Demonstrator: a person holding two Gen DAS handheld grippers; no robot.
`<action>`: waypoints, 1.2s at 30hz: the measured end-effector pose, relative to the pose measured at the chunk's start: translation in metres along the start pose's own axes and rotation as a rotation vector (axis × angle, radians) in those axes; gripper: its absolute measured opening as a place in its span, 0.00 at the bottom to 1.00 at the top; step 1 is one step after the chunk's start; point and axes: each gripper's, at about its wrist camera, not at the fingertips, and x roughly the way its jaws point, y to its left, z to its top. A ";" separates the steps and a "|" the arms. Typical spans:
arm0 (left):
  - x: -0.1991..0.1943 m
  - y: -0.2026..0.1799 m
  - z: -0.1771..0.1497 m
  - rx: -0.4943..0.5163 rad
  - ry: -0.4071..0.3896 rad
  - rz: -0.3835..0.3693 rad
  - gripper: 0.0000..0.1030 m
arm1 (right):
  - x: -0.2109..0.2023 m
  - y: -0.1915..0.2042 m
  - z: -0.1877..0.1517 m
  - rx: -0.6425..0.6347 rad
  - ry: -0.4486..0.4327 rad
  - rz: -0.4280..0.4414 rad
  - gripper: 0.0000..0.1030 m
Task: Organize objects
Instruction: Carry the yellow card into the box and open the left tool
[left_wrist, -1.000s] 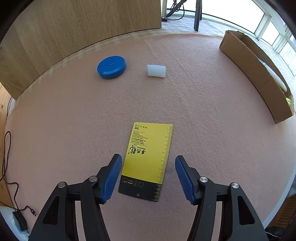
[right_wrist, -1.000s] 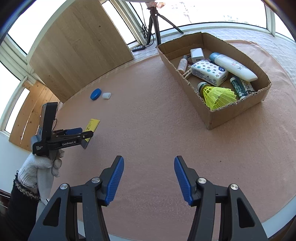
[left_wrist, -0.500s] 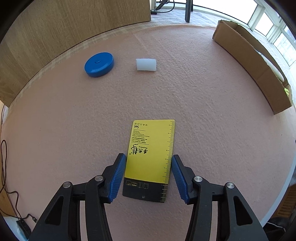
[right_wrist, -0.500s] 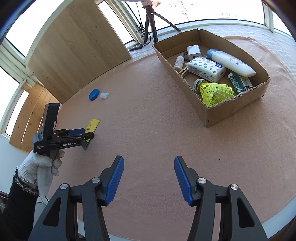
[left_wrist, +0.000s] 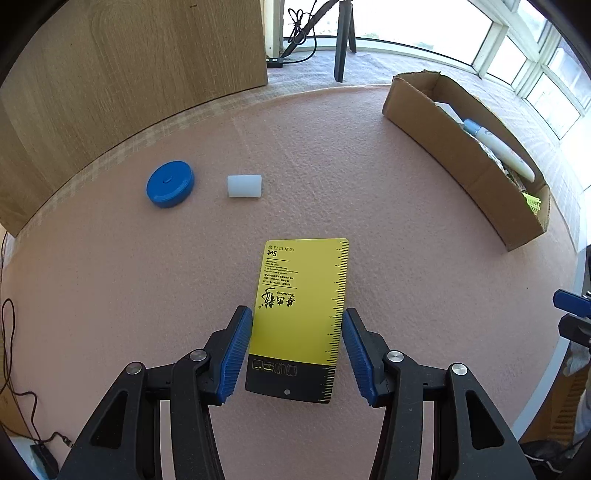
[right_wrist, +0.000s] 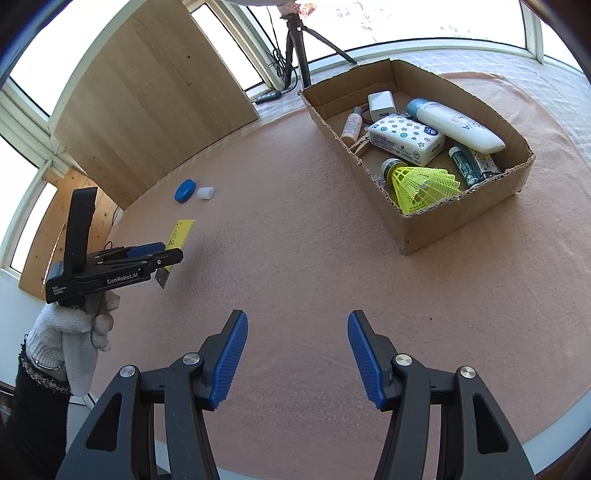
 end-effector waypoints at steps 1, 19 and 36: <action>-0.003 -0.009 0.010 0.010 -0.013 -0.006 0.53 | -0.001 -0.001 0.000 -0.001 -0.001 -0.002 0.51; 0.000 -0.189 0.144 0.218 -0.142 -0.106 0.53 | -0.031 -0.045 0.004 0.010 -0.049 -0.109 0.51; 0.017 -0.248 0.167 0.214 -0.157 -0.133 0.66 | -0.052 -0.074 0.011 -0.010 -0.117 -0.269 0.51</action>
